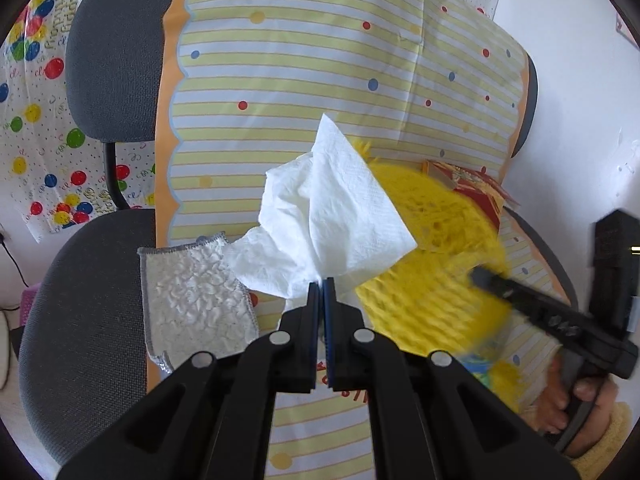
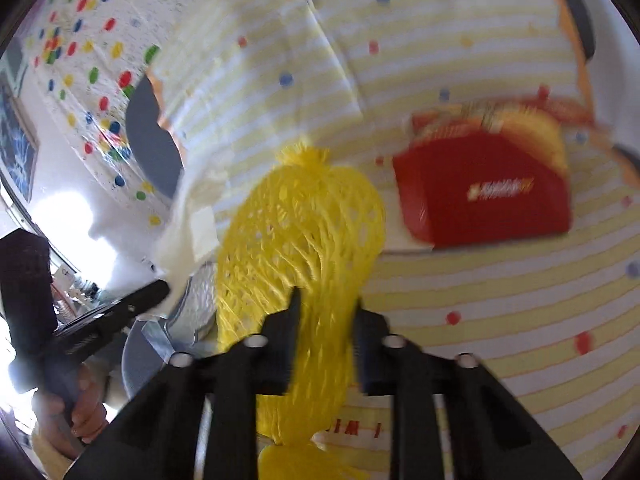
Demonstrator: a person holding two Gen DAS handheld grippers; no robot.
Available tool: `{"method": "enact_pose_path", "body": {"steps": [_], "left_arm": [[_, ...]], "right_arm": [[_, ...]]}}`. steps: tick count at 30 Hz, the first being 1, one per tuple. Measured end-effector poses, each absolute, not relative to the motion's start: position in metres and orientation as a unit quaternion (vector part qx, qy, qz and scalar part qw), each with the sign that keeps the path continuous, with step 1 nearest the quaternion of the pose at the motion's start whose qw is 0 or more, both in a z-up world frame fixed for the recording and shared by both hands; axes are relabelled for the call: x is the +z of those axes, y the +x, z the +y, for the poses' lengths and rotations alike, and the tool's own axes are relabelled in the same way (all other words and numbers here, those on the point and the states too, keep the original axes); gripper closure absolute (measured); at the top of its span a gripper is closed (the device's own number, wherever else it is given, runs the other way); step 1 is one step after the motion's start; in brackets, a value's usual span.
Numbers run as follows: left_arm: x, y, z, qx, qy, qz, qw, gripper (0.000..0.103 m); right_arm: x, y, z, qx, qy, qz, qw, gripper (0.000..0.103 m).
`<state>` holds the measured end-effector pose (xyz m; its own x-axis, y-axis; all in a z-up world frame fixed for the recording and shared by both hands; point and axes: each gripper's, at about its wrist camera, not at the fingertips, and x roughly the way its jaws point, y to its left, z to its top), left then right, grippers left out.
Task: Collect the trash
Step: 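Grasp the yellow foam fruit net with the right gripper while the left gripper holds the tissue, then carry tissue and yellow net toward the pink bin with both grippers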
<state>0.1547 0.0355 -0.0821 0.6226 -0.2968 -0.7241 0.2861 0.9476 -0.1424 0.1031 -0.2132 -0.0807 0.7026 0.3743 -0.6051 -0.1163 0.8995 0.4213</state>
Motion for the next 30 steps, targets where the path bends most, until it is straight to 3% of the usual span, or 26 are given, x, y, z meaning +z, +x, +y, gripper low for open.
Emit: {"method": "enact_pose_path", "body": {"steps": [7, 15, 25, 30], "left_arm": [[-0.069, 0.135, -0.016, -0.200, 0.037, 0.381, 0.902, 0.102], [-0.058, 0.092, -0.088, -0.290, 0.038, 0.366, 0.884, 0.102], [-0.052, 0.028, -0.185, -0.416, 0.074, 0.348, 0.837, 0.102], [-0.065, 0.003, -0.243, -0.491, 0.094, 0.364, 0.786, 0.102]], "right_arm": [[-0.019, 0.029, -0.246, 0.031, 0.118, 0.264, 0.957, 0.095], [0.019, -0.059, -0.298, -0.056, 0.086, 0.206, 0.973, 0.095], [0.019, -0.175, -0.355, -0.189, 0.087, 0.199, 0.958, 0.095], [-0.005, -0.220, -0.390, -0.260, 0.109, 0.244, 0.928, 0.095]]}}
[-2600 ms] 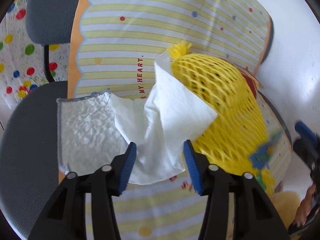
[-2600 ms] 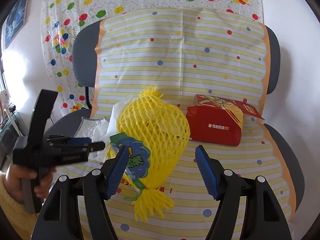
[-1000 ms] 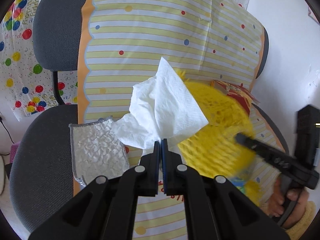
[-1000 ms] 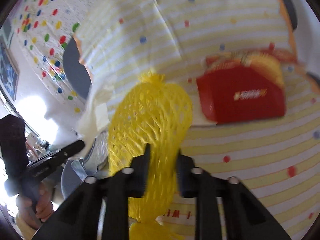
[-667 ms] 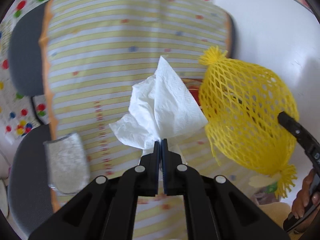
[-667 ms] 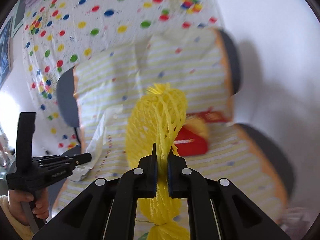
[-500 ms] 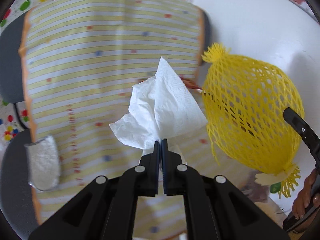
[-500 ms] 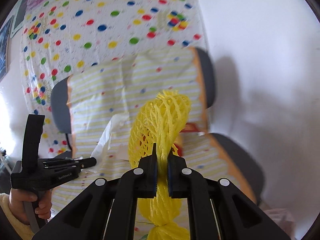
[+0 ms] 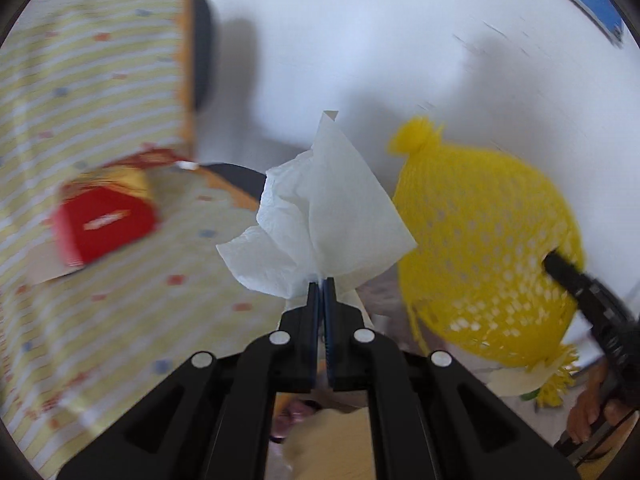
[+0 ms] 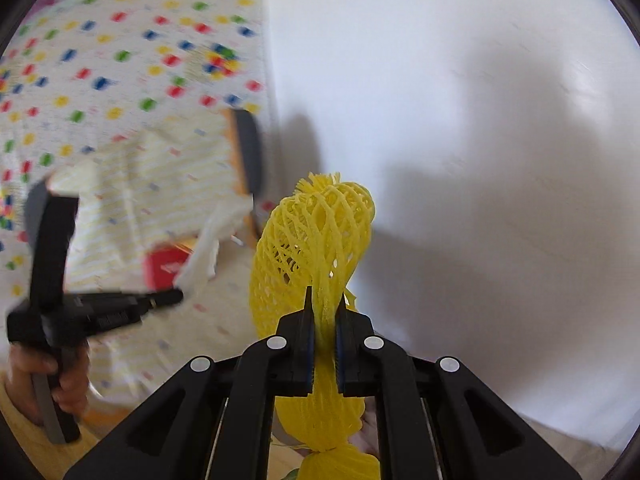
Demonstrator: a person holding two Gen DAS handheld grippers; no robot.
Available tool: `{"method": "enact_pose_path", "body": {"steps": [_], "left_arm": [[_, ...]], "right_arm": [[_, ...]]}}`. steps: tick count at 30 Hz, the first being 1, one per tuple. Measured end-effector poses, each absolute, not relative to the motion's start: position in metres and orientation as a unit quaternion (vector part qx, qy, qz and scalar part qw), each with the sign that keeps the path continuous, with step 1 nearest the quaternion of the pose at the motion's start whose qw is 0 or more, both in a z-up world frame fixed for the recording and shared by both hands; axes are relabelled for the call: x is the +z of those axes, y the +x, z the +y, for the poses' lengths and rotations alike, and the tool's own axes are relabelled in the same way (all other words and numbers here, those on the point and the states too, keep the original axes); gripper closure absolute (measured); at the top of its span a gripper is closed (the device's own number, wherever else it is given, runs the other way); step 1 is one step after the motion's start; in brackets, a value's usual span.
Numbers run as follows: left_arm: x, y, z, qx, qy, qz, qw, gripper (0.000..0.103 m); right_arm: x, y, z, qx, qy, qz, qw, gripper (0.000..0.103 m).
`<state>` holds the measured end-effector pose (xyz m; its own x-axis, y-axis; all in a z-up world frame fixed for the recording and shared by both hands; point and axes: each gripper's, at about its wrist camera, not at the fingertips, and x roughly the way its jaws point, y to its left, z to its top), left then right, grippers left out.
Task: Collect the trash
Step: 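Carry tissue and yellow net toward the pink bin with both grippers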
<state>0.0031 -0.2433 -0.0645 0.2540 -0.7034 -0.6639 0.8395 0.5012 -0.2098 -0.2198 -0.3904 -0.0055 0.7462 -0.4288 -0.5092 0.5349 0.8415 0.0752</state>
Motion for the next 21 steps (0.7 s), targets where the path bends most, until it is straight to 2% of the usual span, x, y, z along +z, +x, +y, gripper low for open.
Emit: {"method": "enact_pose_path", "body": {"steps": [8, 15, 20, 21], "left_arm": [[-0.109, -0.033, -0.334, -0.549, 0.177, 0.433, 0.693, 0.102], [-0.160, -0.055, -0.393, -0.552, 0.236, 0.478, 0.641, 0.102], [-0.177, -0.068, -0.429, -0.544, 0.286, 0.498, 0.612, 0.102], [-0.181, -0.068, -0.437, -0.542, 0.291, 0.503, 0.607, 0.099]], "right_arm": [[-0.059, -0.242, -0.448, -0.339, 0.154, 0.309, 0.876, 0.095], [-0.103, -0.242, -0.479, -0.375, 0.187, 0.333, 0.845, 0.095], [-0.111, -0.245, -0.488, -0.402, 0.185, 0.331, 0.834, 0.095], [-0.112, -0.250, -0.492, -0.402, 0.187, 0.330, 0.834, 0.094]]}}
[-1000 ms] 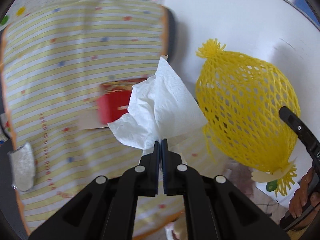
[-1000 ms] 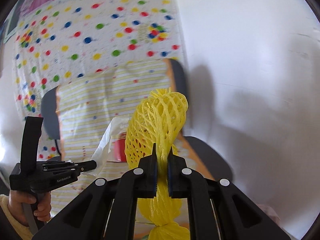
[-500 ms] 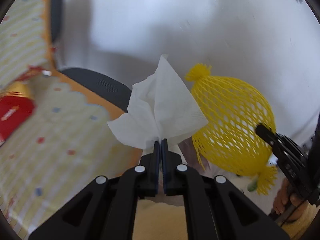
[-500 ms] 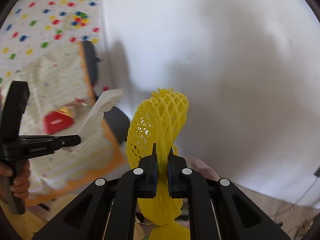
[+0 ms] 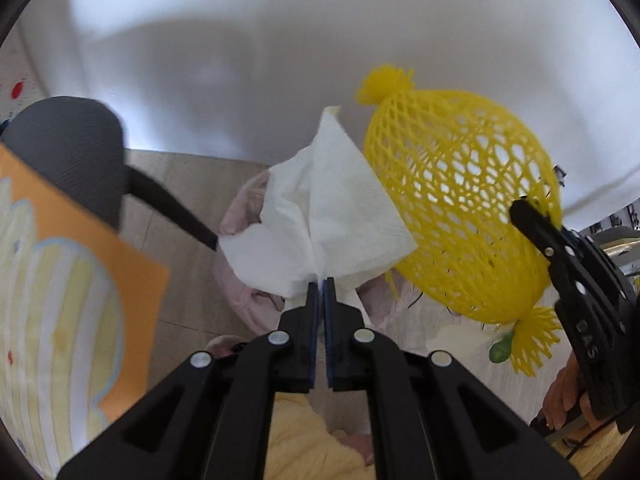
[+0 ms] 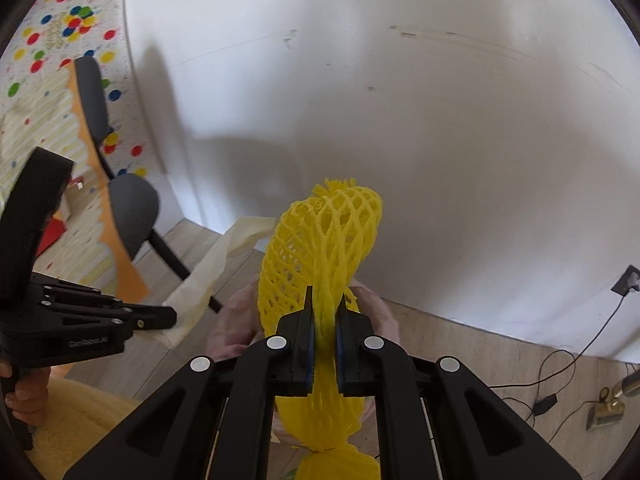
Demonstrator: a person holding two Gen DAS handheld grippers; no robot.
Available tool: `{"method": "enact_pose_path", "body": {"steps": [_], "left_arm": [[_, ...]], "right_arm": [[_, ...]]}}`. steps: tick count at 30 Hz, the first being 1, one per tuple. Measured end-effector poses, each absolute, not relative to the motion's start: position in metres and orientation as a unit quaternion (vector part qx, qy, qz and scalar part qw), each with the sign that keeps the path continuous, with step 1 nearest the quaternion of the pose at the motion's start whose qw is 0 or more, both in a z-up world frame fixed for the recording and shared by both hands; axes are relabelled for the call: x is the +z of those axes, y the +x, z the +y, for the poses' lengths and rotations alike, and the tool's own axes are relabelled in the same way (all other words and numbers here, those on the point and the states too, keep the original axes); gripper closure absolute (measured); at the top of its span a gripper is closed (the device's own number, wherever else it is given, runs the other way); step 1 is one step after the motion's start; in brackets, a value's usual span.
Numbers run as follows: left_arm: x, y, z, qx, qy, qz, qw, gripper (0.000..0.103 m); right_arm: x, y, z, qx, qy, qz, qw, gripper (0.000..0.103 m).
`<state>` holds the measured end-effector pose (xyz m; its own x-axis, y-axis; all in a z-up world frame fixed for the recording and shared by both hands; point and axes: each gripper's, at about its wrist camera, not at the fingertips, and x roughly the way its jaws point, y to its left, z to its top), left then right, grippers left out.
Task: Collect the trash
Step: 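Carry tissue and yellow net toward the pink bin with both grippers, then open both grippers over the bin to drop tissue and net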
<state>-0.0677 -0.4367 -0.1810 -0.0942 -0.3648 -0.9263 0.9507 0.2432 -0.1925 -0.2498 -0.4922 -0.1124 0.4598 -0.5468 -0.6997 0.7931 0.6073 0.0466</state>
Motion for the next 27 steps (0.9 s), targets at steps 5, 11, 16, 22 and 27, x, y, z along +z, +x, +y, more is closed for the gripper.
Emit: {"method": "enact_pose_path", "body": {"steps": [5, 11, 16, 22, 27], "left_arm": [[-0.199, -0.066, -0.462, -0.518, 0.312, 0.512, 0.610, 0.065], [-0.188, -0.059, -0.456, -0.515, 0.294, 0.504, 0.628, 0.053], [-0.156, -0.045, -0.432, -0.507, 0.263, 0.471, 0.672, 0.053], [-0.122, -0.027, -0.395, -0.482, 0.239, 0.445, 0.716, 0.053], [-0.109, -0.018, -0.367, -0.460, 0.219, 0.436, 0.742, 0.053]], "right_arm": [[-0.132, -0.242, -0.508, -0.404, 0.198, 0.337, 0.827, 0.094], [-0.160, -0.224, -0.523, -0.385, 0.216, 0.343, 0.829, 0.090], [-0.179, -0.213, -0.521, -0.365, 0.231, 0.360, 0.827, 0.056], [-0.156, -0.225, -0.514, -0.379, 0.222, 0.336, 0.833, 0.054], [-0.122, -0.231, -0.494, -0.380, 0.196, 0.310, 0.849, 0.054]]}}
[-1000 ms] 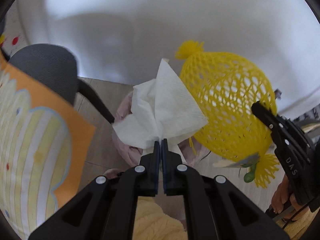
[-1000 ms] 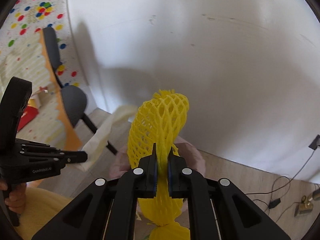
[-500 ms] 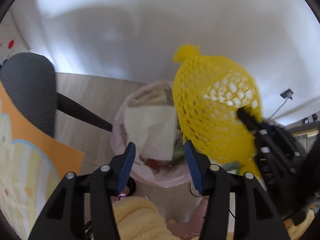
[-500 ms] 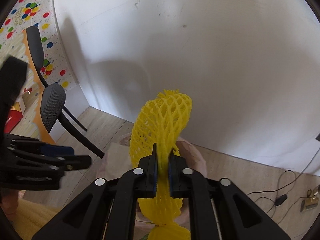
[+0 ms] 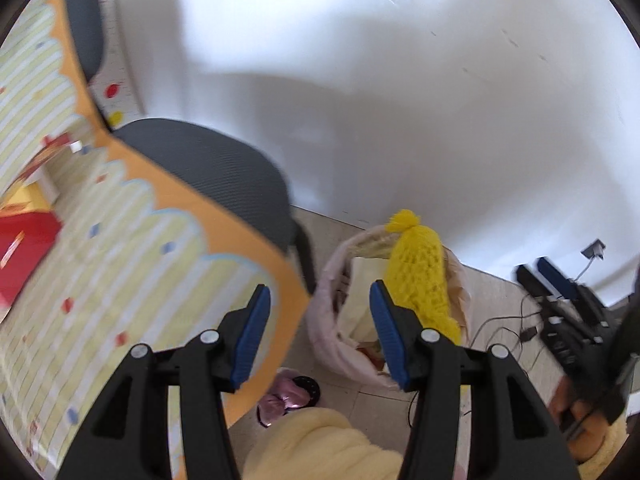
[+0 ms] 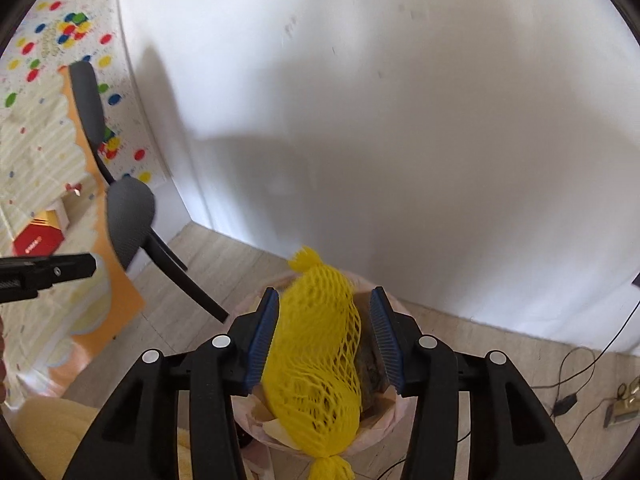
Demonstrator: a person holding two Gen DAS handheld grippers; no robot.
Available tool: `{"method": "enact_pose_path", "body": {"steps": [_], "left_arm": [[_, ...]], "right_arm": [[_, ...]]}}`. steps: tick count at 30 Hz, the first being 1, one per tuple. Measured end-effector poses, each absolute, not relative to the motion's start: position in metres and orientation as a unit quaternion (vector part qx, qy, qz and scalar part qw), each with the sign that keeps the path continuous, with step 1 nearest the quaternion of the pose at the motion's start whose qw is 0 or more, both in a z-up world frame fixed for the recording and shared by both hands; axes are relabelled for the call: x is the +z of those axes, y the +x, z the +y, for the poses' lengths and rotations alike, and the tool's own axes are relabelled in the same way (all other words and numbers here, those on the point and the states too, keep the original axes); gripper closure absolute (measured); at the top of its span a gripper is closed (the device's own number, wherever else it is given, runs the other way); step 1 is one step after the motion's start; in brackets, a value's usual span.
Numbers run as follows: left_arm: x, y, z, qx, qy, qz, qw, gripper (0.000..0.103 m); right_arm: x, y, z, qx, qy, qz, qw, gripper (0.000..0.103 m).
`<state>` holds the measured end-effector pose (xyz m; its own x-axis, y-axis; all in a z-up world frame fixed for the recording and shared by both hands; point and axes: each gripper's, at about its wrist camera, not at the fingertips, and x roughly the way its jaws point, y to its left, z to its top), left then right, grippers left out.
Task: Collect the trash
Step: 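Open both grippers over the bin to drop tissue and net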
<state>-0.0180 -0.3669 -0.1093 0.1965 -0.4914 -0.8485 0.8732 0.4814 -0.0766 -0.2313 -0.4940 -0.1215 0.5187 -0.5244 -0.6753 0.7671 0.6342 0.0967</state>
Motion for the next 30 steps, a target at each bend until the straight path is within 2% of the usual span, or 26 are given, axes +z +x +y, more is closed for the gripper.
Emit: {"method": "enact_pose_path", "body": {"steps": [6, 9, 10, 11, 12, 19, 30], "left_arm": [[-0.090, 0.000, -0.311, -0.422, 0.187, 0.422, 0.781, 0.053], [-0.086, 0.005, -0.291, -0.400, 0.187, 0.418, 0.794, 0.053], [-0.085, 0.005, -0.284, -0.396, 0.187, 0.415, 0.798, 0.053], [-0.086, 0.004, -0.280, -0.396, 0.186, 0.414, 0.799, 0.053], [-0.085, 0.004, -0.274, -0.394, 0.183, 0.414, 0.800, 0.052], [-0.076, 0.002, -0.253, -0.383, 0.167, 0.397, 0.817, 0.052], [-0.086, 0.007, -0.274, -0.381, 0.174, 0.403, 0.814, 0.052]], "right_arm": [[-0.078, -0.219, -0.451, -0.337, 0.149, 0.290, 0.883, 0.054], [-0.081, -0.208, -0.450, -0.325, 0.153, 0.304, 0.883, 0.054], [-0.086, -0.205, -0.450, -0.324, 0.156, 0.311, 0.879, 0.058], [-0.091, -0.203, -0.450, -0.319, 0.163, 0.315, 0.879, 0.071], [-0.093, -0.204, -0.450, -0.312, 0.168, 0.320, 0.879, 0.076], [-0.134, -0.195, -0.458, -0.310, 0.174, 0.361, 0.862, 0.075], [-0.208, -0.165, -0.500, -0.320, 0.219, 0.434, 0.813, 0.073]]}}
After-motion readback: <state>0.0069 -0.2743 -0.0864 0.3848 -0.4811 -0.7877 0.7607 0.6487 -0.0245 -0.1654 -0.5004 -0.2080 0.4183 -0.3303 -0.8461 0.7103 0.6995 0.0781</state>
